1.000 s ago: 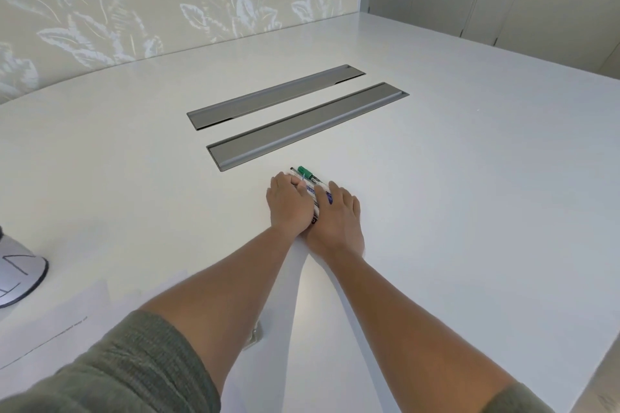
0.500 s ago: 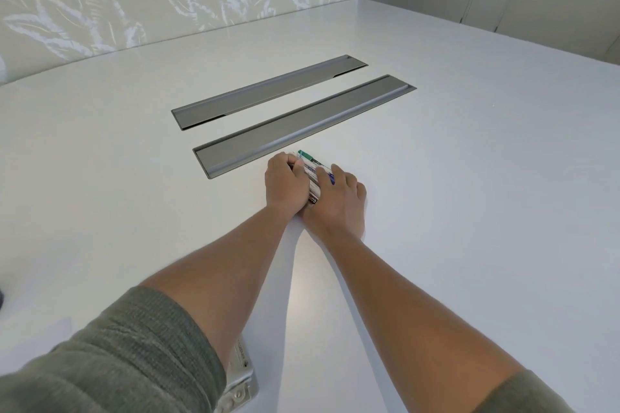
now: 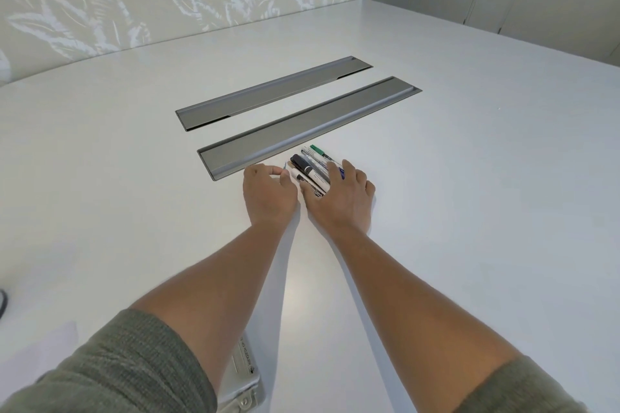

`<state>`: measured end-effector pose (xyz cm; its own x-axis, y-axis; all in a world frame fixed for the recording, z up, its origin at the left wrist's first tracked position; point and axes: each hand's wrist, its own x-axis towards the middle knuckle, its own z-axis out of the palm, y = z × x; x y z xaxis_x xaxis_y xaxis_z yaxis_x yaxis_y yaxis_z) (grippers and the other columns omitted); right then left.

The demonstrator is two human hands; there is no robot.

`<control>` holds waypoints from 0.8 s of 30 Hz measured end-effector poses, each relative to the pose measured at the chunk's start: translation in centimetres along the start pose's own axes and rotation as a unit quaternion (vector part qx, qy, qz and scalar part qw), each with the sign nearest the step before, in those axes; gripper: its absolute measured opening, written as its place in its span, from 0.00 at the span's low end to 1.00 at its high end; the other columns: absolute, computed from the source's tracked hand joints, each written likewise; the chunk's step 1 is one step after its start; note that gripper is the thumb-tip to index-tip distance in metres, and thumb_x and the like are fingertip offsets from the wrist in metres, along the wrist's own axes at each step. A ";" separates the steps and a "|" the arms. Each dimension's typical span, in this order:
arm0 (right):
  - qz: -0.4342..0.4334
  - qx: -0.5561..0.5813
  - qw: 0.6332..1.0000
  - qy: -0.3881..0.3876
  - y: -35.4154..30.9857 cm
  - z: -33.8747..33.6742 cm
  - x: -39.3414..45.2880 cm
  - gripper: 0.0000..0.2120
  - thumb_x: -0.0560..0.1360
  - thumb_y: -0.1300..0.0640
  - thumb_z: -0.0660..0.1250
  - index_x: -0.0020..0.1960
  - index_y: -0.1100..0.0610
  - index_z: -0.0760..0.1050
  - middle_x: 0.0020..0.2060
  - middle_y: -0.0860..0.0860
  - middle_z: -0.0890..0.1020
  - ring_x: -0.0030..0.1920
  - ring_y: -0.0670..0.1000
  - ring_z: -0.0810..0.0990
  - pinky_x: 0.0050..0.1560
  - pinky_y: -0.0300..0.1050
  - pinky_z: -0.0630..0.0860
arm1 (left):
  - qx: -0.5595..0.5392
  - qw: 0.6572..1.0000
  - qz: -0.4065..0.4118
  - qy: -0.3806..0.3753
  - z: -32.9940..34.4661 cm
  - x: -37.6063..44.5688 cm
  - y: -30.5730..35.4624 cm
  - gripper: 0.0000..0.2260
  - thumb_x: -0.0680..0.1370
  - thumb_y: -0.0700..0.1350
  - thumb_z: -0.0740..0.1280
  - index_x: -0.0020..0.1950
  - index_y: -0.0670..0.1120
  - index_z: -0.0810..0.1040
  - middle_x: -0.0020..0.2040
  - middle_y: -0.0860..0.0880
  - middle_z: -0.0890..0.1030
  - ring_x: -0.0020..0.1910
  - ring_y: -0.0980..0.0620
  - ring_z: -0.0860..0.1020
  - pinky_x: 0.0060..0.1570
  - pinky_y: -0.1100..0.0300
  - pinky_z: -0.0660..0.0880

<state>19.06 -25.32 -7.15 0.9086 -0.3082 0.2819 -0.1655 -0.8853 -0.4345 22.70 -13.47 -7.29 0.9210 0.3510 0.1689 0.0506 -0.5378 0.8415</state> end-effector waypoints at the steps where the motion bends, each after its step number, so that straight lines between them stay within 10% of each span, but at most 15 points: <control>1: 0.000 0.001 1.000 0.002 0.0 0.0 0.0 0.31 0.74 0.33 0.59 0.70 0.50 0.70 0.72 0.52 0.69 0.69 0.56 0.65 0.69 0.51 0.59 | 0.013 1.000 0.002 0.001 -0.2 -0.1 0.0 0.04 0.78 0.47 0.67 0.48 0.48 0.80 0.55 0.51 0.73 0.55 0.49 0.78 0.61 0.54 0.73; 24: 0.031 0.043 0.999 0.013 0.0 0.1 -0.1 0.34 0.72 0.30 0.57 0.71 0.48 0.69 0.74 0.51 0.65 0.74 0.56 0.60 0.72 0.53 0.61 | 0.136 0.987 0.070 -0.051 -0.5 -0.6 -0.4 0.21 0.82 0.52 0.59 0.72 0.42 0.71 0.71 0.45 0.73 0.74 0.44 0.65 0.75 0.50 0.57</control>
<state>19.04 -25.31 -7.25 0.8874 -0.3714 0.2731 -0.1872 -0.8317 -0.5227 21.90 -13.03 -7.48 0.9598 0.1872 0.2092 0.0094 -0.7663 0.6424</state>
